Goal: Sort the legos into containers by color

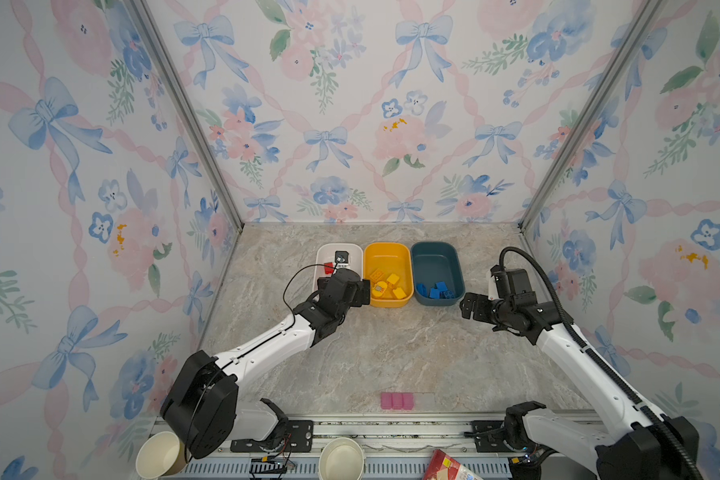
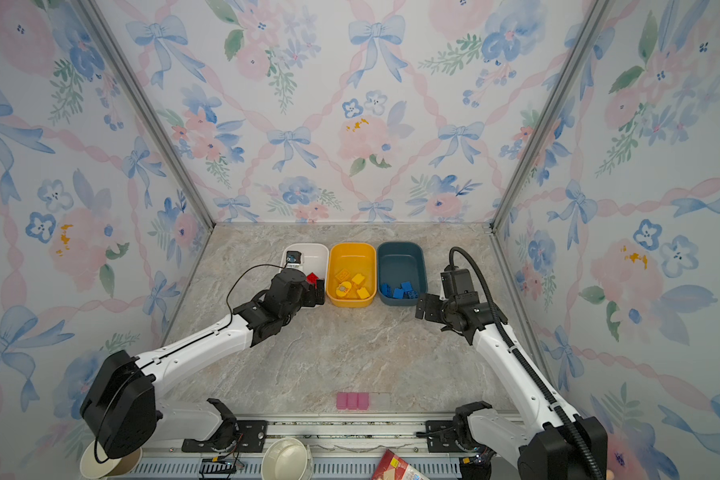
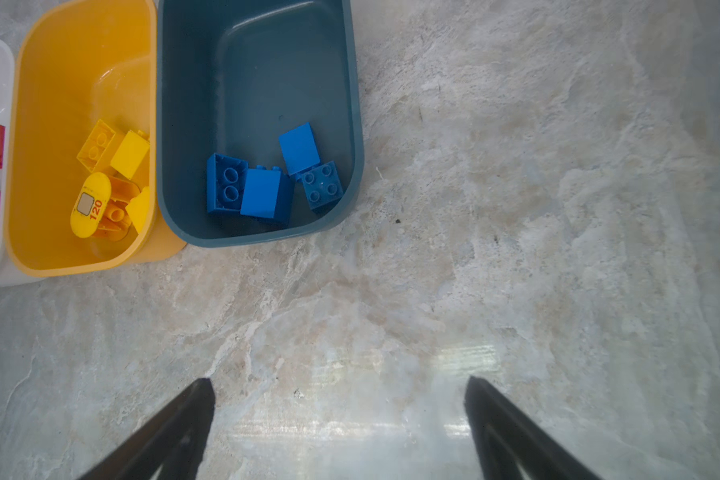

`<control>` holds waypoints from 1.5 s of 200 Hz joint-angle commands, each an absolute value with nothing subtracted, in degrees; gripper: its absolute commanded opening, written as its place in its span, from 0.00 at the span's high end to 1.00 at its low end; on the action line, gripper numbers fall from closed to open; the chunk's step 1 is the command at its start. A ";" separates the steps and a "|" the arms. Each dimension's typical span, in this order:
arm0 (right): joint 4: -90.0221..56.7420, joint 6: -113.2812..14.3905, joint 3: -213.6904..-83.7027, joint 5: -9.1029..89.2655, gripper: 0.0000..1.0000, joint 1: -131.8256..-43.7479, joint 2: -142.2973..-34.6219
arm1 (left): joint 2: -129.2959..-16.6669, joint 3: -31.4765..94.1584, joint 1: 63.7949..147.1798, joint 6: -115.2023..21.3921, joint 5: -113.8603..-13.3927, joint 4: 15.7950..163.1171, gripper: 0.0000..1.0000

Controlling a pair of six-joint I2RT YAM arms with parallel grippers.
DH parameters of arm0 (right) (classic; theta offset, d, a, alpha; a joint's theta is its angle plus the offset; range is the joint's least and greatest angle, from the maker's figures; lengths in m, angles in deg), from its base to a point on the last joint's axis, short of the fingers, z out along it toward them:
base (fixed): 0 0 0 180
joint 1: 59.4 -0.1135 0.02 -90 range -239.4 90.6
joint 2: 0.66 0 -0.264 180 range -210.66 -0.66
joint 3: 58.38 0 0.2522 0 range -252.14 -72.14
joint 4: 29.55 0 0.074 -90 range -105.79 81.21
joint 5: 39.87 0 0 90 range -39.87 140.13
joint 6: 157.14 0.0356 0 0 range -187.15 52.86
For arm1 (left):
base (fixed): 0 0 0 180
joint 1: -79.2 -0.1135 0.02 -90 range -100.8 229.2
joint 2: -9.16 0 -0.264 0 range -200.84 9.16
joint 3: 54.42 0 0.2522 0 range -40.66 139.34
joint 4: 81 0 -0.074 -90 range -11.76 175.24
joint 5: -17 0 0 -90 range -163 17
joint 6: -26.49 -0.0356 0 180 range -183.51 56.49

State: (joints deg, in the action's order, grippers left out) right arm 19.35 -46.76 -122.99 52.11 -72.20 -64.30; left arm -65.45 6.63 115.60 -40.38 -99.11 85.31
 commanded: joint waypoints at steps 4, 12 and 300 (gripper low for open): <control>12.61 -52.06 -124.36 55.73 0.03 -70.85 -66.19 | -61.18 1.04 113.16 -46.10 -102.53 93.93 0.02; 11.05 -53.45 -124.31 56.77 0.03 -70.51 -67.00 | -60.03 -0.75 112.50 -47.46 -103.29 95.99 0.02; -54.29 -70.43 -96.93 54.24 0.03 -63.53 -80.07 | -73.49 -31.02 89.17 -60.86 -95.21 159.56 0.02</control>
